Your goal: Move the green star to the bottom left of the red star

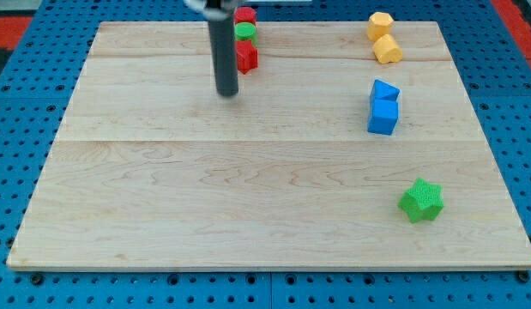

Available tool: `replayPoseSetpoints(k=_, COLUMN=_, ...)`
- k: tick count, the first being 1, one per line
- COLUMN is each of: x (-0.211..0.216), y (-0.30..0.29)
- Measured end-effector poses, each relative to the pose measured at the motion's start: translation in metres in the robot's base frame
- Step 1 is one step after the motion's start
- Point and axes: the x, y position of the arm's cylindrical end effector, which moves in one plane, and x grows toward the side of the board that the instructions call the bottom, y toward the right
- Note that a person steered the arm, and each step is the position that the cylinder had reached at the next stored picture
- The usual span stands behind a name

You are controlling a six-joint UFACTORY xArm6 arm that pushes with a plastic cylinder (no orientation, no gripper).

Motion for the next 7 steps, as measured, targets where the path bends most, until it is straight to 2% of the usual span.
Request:
replayPoseSetpoints(k=1, x=0.081, y=0.053)
replayPoseSetpoints(k=2, x=0.077, y=0.159)
replayPoseSetpoints(k=4, x=0.095, y=0.288)
replayPoseSetpoints(k=5, x=0.103, y=0.319)
replayPoseSetpoints(k=6, x=0.140, y=0.302)
replayPoseSetpoints(k=7, x=0.144, y=0.238)
